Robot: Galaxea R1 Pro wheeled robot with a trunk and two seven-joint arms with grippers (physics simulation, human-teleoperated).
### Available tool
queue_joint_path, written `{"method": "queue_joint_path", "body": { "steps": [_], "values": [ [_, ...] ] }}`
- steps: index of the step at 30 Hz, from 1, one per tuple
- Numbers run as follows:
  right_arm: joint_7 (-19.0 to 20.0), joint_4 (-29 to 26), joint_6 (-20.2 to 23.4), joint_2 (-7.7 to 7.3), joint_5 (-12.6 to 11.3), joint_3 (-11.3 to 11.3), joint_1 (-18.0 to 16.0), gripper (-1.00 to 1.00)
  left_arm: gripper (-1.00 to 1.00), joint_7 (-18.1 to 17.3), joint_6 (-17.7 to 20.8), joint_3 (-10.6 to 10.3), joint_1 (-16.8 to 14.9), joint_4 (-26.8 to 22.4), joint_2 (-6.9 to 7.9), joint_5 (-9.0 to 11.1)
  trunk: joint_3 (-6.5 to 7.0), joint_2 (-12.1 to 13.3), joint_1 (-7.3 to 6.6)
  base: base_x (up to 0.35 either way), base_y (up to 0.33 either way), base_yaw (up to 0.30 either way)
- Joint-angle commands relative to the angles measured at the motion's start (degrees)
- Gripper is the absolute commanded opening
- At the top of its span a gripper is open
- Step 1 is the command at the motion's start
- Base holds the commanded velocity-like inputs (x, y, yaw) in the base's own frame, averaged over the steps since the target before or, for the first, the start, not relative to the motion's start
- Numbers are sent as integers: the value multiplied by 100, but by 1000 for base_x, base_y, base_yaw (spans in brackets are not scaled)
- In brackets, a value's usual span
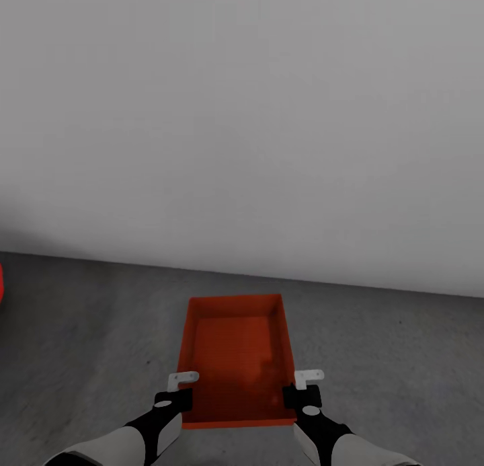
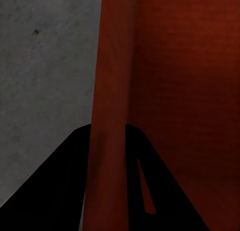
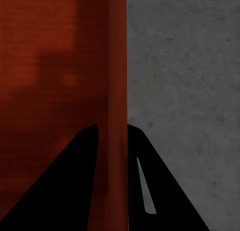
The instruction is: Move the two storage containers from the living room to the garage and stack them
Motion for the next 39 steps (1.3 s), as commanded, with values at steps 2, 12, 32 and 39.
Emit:
{"method": "queue_joint_path", "body": {
  "steps": [2,12,32,39],
  "values": [
    [102,9,6,3,-293,-383,-5,-100,-100,133,-343,146,-3,-8,23,-12,-41,-84,44,0,0,0],
    [102,9,6,3,-293,-383,-5,-100,-100,133,-343,143,-3,-6,23,-13,-220,-485,264,0,0,-160],
    [102,9,6,3,-293,-383,-7,-100,-100,133,-343,145,-3,-7,23,-13,-579,-1287,703,0,0,-185],
    [102,9,6,3,-293,-383,-7,-100,-100,133,-343,145,-3,-1,22,-13,-705,-1568,857,0,0,-1]
  ]
}}
